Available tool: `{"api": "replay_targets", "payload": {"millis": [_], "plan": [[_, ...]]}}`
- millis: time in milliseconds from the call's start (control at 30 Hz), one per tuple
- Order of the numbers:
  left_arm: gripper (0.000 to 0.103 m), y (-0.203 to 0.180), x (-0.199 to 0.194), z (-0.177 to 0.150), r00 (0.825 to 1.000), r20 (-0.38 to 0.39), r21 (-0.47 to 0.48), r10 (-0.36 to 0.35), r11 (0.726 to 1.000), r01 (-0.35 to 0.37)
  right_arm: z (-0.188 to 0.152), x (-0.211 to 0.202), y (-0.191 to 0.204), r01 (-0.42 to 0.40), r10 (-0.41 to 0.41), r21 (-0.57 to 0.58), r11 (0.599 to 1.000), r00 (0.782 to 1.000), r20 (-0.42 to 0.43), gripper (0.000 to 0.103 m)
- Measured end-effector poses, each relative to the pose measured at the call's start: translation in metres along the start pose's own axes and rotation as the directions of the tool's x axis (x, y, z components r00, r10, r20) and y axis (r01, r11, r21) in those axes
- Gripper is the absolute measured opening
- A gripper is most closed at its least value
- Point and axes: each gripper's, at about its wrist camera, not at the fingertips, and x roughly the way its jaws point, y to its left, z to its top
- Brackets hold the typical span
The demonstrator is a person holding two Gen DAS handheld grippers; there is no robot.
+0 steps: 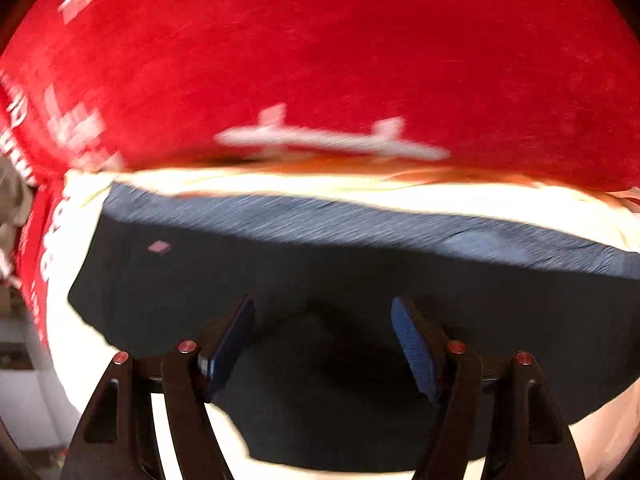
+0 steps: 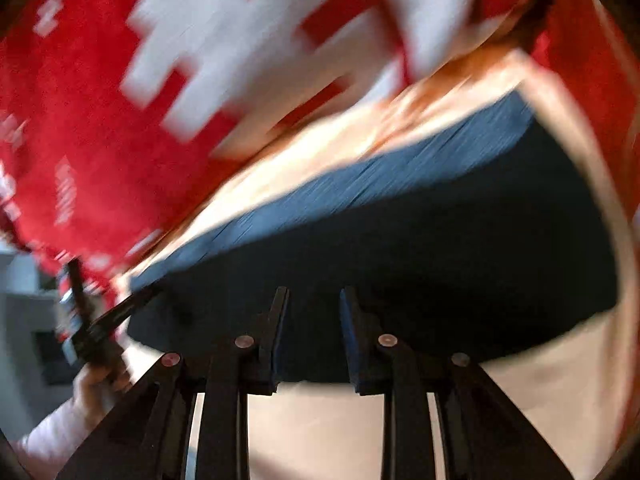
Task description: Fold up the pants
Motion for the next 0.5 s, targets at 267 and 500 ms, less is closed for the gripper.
{"api": "replay_targets", "payload": {"millis": [267,500], "plan": [[0.073,0.071,0.020,-0.034,0.997,-0.059,-0.012,0.041,0.999,-0.042,-0.085,0.084,0.086,-0.247,0.251,0.045,0.968,0.950,-0.188,0.028],[0.073,0.132,0.033,-0.038,1.000,-0.029,0.002,-0.001,1.000,0.001,-0.137,0.184,0.145,-0.341,0.375,0.169,0.925,0.893,-0.251,0.028]]}}
